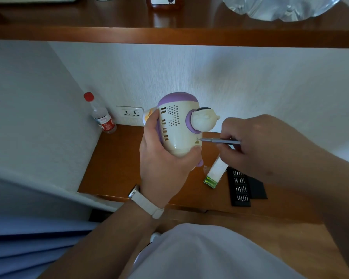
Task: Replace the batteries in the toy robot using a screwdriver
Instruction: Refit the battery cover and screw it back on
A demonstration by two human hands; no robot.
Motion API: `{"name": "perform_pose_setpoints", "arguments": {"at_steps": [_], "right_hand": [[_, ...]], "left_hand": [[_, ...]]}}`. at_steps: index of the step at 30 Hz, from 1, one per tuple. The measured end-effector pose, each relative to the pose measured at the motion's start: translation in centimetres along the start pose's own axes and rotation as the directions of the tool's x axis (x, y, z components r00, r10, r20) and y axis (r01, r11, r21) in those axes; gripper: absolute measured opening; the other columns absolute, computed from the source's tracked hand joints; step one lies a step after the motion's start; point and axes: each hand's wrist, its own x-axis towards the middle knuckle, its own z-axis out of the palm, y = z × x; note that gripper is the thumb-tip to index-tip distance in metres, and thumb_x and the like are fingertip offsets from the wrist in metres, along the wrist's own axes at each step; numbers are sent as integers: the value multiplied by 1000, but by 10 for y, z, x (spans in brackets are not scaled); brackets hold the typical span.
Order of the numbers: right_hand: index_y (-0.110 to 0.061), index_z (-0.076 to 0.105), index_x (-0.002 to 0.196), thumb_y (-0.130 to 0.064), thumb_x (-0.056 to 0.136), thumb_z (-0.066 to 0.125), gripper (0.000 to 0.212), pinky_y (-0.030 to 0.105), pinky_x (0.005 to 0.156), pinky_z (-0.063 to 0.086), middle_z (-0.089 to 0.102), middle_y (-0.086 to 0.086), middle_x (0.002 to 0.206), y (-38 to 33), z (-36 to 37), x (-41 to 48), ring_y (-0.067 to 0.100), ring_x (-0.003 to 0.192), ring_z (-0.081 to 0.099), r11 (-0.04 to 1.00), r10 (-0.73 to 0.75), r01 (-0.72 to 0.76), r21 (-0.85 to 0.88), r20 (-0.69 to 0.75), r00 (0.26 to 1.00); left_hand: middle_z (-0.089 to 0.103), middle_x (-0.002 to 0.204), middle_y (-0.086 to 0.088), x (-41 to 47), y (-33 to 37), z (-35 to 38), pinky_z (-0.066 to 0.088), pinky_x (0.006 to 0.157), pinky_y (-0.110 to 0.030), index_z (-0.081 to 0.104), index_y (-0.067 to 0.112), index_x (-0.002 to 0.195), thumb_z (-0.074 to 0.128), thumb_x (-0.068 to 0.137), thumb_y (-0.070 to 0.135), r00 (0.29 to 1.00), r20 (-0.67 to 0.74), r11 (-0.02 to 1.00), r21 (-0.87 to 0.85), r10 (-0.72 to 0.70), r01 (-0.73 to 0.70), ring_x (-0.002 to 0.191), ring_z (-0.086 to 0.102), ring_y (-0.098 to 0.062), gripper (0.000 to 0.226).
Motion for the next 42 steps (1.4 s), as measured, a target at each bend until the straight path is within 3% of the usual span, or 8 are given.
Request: {"name": "perform_pose_setpoints", "arguments": {"at_steps": [5,10,14,19,25,30,37,42], "right_hand": [[-20,58,74,-45,89,37,36,26,44,30,46,-7,51,0,-1,3,8,45,42,998,32,-30,-58,33,999],[-18,53,72,-27,78,66,17,16,43,17,27,-14,45,-2,2,-1,2,36,26,1000,5,-3,31,-64,998],[-16,48,69,-31,84,51,21,17,43,13,24,-15,45,-3,0,-3,2,35,21,999,-40,40,-3,-37,998],[-18,55,81,-45,89,32,37,27,45,26,44,-6,52,-6,2,-1,13,46,43,995,30,-25,-98,49,998],[-18,48,71,-34,81,51,19,18,43,16,26,-14,45,-7,2,-5,3,36,24,999,-7,8,33,-44,999],[-16,51,73,-40,92,42,32,25,44,20,38,-7,49,-9,8,-1,10,42,36,999,8,-6,-52,29,1000],[-21,48,75,-34,83,53,17,18,45,17,31,-13,46,-15,9,0,4,38,28,999,27,-27,35,-18,999],[-19,46,72,-34,93,48,26,24,44,20,36,-9,48,-15,8,4,8,40,33,1000,-15,15,-15,43,999]], "left_hand": [[52,130,6,0,-1,-1,61,77,-37,31,24,147,80,62,51,1000,-9,1000,16,2,-2,118,55,-18,101],[52,130,7,-2,-1,0,62,77,-37,31,24,147,79,62,52,1000,-5,1000,18,1,-1,118,56,-20,102],[52,130,7,-4,-1,0,62,77,-37,31,25,147,79,62,53,1000,-8,1000,27,2,-2,118,56,-19,102],[53,130,5,-3,-2,-1,61,79,-38,31,23,147,80,62,50,1000,-3,1000,2,10,-10,118,57,-19,102],[53,125,10,-7,-1,-2,59,74,-23,32,24,145,78,63,50,1000,27,999,-40,-3,4,114,58,-12,97],[53,125,11,-7,-5,-6,57,73,-18,31,24,145,76,63,52,1000,25,1000,-14,-2,3,113,58,-11,98],[52,127,11,-7,-6,-11,62,76,-29,30,27,146,77,62,53,999,22,999,-13,-33,33,115,58,-16,99],[52,128,9,-5,-8,-15,62,75,-32,30,25,147,75,62,57,1000,2,999,39,-8,8,115,57,-18,101]]}}
